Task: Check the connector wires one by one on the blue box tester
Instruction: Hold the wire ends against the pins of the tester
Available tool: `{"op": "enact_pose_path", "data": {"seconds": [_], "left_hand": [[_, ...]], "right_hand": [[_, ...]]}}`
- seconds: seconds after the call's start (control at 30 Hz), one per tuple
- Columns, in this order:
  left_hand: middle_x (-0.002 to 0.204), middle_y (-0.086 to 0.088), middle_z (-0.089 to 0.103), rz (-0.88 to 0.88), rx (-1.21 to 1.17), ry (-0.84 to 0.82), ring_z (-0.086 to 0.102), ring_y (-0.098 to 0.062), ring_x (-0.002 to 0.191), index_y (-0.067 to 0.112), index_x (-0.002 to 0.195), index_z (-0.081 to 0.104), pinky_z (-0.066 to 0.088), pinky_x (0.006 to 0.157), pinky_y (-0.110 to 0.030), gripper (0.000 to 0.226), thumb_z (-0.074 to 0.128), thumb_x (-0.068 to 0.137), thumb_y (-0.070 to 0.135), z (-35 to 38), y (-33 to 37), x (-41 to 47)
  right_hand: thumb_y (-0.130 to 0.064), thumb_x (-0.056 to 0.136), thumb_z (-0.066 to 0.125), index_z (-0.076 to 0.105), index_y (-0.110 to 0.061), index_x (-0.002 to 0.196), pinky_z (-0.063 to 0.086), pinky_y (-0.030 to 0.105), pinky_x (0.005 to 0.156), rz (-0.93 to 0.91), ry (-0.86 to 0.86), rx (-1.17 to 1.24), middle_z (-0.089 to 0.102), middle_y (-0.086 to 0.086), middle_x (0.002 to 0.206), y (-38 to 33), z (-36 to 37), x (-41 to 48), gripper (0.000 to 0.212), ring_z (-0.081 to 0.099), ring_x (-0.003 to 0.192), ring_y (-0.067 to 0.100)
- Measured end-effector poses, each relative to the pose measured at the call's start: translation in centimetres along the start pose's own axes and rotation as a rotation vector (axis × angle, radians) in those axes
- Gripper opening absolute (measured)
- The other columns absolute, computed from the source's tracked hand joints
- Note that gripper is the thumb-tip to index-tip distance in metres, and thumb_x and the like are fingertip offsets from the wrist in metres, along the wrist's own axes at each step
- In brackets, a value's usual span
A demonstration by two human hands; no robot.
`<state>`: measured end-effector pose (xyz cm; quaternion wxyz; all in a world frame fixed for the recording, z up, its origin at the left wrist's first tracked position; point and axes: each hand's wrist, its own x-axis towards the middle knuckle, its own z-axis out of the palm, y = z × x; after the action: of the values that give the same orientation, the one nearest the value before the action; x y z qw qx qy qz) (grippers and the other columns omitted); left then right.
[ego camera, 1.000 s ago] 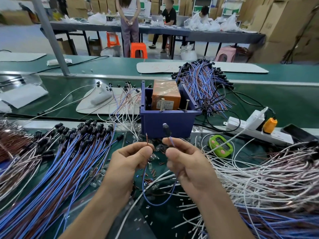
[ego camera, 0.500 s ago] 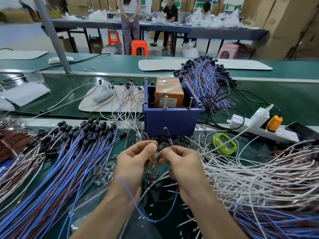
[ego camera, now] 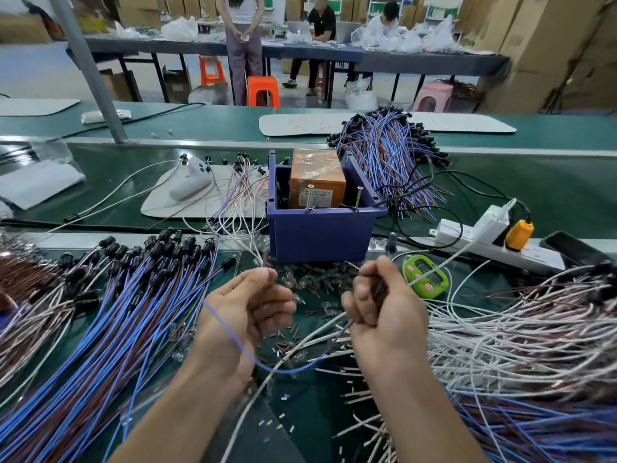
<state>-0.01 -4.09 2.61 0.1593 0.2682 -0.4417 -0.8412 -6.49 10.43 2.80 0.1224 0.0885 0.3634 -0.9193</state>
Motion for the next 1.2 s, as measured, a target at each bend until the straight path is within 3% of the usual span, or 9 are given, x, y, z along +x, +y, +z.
{"op": "enact_pose_path", "data": {"seconds": [0.17,0.33,0.47,0.53,0.77,0.87,1.0,1.1,1.2], "left_hand": [[0.057,-0.001,0.059,-0.062,-0.093,0.022,0.049,-0.007,0.038,0.010,0.090,0.064,0.042,0.037,-0.014,0.018,0.054,0.103,0.017,-0.6,0.3,0.4],[0.051,0.004,0.050,0.075,0.020,0.122,0.030,-0.004,0.033,0.009,0.090,0.065,0.025,0.033,-0.015,0.020,0.052,0.105,0.015,-0.7,-0.3,0.5],[0.055,0.002,0.050,0.109,-0.031,0.169,0.049,-0.013,0.046,0.011,0.084,0.063,0.058,0.053,-0.031,0.025,0.051,0.106,0.016,0.3,-1.0,0.2],[0.060,-0.001,0.053,0.096,-0.092,0.146,0.054,-0.018,0.057,0.011,0.085,0.061,0.060,0.067,-0.037,0.025,0.048,0.106,0.012,1.0,-1.4,-0.1],[0.082,-0.011,0.075,0.038,-0.109,0.022,0.072,-0.021,0.070,0.012,0.083,0.075,0.063,0.073,-0.034,0.034,0.049,0.103,0.001,2.4,-2.1,-1.2],[0.080,-0.008,0.076,0.021,-0.164,0.017,0.073,-0.017,0.067,0.017,0.070,0.080,0.063,0.074,-0.031,0.046,0.051,0.101,0.000,2.7,-1.9,-1.4],[0.080,-0.012,0.076,0.001,-0.252,0.016,0.074,-0.019,0.071,0.012,0.068,0.079,0.060,0.085,-0.037,0.046,0.050,0.099,-0.003,2.5,-2.3,-1.5],[0.086,-0.015,0.078,-0.018,-0.264,0.003,0.076,-0.021,0.077,0.011,0.071,0.082,0.064,0.083,-0.036,0.041,0.052,0.097,-0.001,2.2,-2.3,-1.4],[0.090,-0.015,0.079,-0.002,-0.180,-0.029,0.077,-0.018,0.076,0.010,0.078,0.083,0.062,0.067,-0.025,0.035,0.056,0.096,-0.001,2.0,-2.0,-1.6]], "right_hand": [[-0.007,0.091,0.067,0.062,-0.020,0.061,0.028,0.021,0.046,-0.118,-0.126,-0.152,0.046,0.002,0.054,-0.3,0.0,-0.4,0.032,0.029,0.045,0.012],[-0.022,0.073,0.077,0.070,-0.020,0.063,0.038,0.024,0.053,-0.189,-0.462,-0.753,0.055,-0.003,0.057,1.8,0.8,-2.4,0.012,0.044,0.055,0.010],[-0.027,0.068,0.079,0.072,-0.018,0.078,0.052,0.037,0.063,-0.235,-0.478,-1.036,0.070,0.000,0.069,4.0,1.3,-3.5,0.015,0.056,0.061,0.008],[-0.028,0.068,0.079,0.069,-0.019,0.079,0.053,0.037,0.064,-0.280,-0.411,-1.078,0.071,-0.001,0.072,3.9,1.2,-3.3,0.017,0.060,0.063,0.010],[-0.021,0.069,0.088,0.075,-0.027,0.076,0.043,0.013,0.050,-0.386,-0.155,-0.966,0.071,-0.010,0.063,3.3,1.2,-3.0,0.016,0.057,0.050,-0.001],[-0.013,0.072,0.087,0.078,-0.031,0.077,0.046,0.014,0.050,-0.362,-0.151,-0.882,0.071,-0.008,0.063,3.4,1.2,-3.1,0.020,0.058,0.050,0.001],[-0.009,0.074,0.086,0.080,-0.026,0.078,0.060,0.032,0.063,-0.268,-0.168,-0.848,0.076,0.002,0.069,3.3,1.0,-2.8,0.019,0.067,0.062,0.012],[0.000,0.076,0.083,0.080,-0.016,0.075,0.059,0.026,0.066,-0.163,-0.208,-0.732,0.076,0.006,0.071,3.2,1.2,-2.7,0.016,0.070,0.066,0.013],[0.005,0.080,0.076,0.078,-0.015,0.071,0.053,0.018,0.062,-0.055,-0.191,-0.607,0.073,0.004,0.070,2.7,1.5,-2.7,0.022,0.065,0.063,0.010]]}}
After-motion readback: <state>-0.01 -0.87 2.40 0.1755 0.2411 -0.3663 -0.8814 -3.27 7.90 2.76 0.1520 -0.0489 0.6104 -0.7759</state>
